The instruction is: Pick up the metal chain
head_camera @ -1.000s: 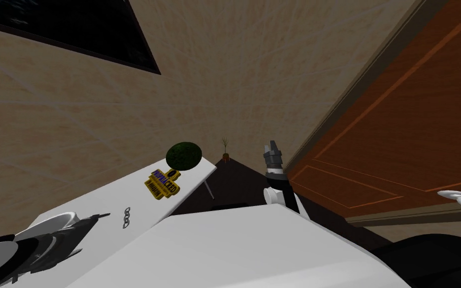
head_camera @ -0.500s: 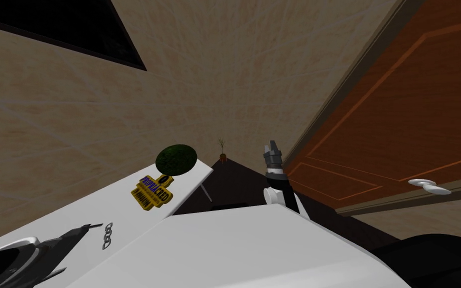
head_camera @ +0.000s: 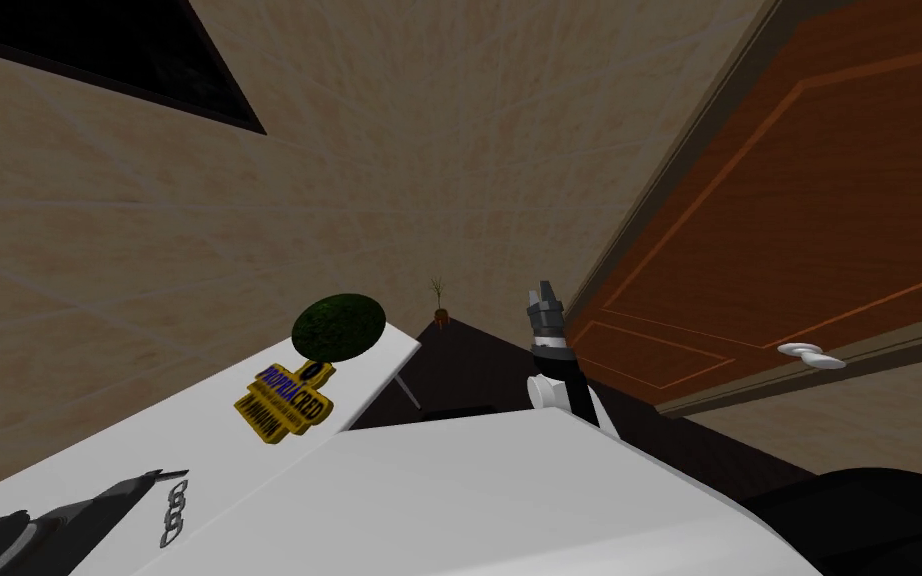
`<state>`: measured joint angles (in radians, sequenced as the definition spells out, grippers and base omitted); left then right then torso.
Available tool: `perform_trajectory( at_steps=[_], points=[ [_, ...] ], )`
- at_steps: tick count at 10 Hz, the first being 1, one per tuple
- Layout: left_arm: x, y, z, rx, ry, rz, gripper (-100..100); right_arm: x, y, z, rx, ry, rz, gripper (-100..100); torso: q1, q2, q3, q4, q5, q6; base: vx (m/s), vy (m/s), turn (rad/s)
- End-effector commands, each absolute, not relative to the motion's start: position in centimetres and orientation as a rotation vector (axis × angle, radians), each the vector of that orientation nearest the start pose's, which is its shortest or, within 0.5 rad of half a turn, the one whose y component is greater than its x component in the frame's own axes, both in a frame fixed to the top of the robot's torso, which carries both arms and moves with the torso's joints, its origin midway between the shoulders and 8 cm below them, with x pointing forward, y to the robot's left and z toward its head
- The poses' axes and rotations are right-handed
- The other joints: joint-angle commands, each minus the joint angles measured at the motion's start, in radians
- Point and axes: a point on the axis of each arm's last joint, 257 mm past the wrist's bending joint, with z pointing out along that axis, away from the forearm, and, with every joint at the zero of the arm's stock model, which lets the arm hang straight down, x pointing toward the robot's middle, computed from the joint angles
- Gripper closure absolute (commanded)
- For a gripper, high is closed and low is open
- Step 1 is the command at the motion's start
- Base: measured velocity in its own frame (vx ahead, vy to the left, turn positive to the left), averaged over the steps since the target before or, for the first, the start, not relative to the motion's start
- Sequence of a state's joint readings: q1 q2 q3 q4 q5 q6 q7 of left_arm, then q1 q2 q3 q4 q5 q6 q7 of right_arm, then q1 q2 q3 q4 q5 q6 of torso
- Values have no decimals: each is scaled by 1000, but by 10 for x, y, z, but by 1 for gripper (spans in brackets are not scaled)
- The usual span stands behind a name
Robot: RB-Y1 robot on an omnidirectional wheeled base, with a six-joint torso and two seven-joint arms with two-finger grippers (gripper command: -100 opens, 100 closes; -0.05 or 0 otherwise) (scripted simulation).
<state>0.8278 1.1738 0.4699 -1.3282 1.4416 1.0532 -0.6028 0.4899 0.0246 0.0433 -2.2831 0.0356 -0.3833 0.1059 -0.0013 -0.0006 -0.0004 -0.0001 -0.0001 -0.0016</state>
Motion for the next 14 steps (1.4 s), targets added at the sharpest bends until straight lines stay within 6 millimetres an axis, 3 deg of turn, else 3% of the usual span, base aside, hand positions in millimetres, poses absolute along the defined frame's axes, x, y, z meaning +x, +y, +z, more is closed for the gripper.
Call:
perform_trajectory(
  at_steps=[1, 6, 7, 8, 9, 12, 13, 14],
  points=[
    [63, 677, -322, -2279, 1990, -9, -100, 365, -265, 6, 698, 715, 1205, 0, 0, 0, 0, 0, 0, 0, 40, -2, -172],
    [33, 660, -321, -2405, 2031, -19, -100, 365, -265, 6, 698, 715, 1205, 0, 0, 1, 0, 0, 0, -1, 22, 4, -80],
    [38, 663, -321, -2387, 2026, -17, -100, 365, -265, 6, 698, 715, 1205, 0, 0, 1, 0, 0, 0, -1, 7, 3, -10],
    [37, 663, -321, -2391, 2029, -18, 0, 365, -265, 6, 698, 715, 1205, 0, 0, 1, 1, 0, 0, -1, 0, 0, 0],
    [31, 660, -334, -2401, 2017, -17, -100, 365, -265, 6, 698, 715, 1205, 0, 0, 2, 1, 0, 0, -1, 2, 11, -67],
    [27, 656, -341, -2408, 2010, -17, -100, 365, -265, 6, 698, 715, 1205, 0, 2, 2, 1, 1, 1, -1, 3, 20, -41],
    [27, 656, -342, -2408, 2010, -17, 100, 365, -265, 6, 698, 715, 1205, 0, 1, 2, 1, 1, 0, -1, 0, 0, 0],
    [27, 656, -342, -2408, 2010, -17, 100, 365, -265, 6, 698, 715, 1205, 0, 0, 2, 1, 1, 0, -1, -6, 1, 18]
  ],
)
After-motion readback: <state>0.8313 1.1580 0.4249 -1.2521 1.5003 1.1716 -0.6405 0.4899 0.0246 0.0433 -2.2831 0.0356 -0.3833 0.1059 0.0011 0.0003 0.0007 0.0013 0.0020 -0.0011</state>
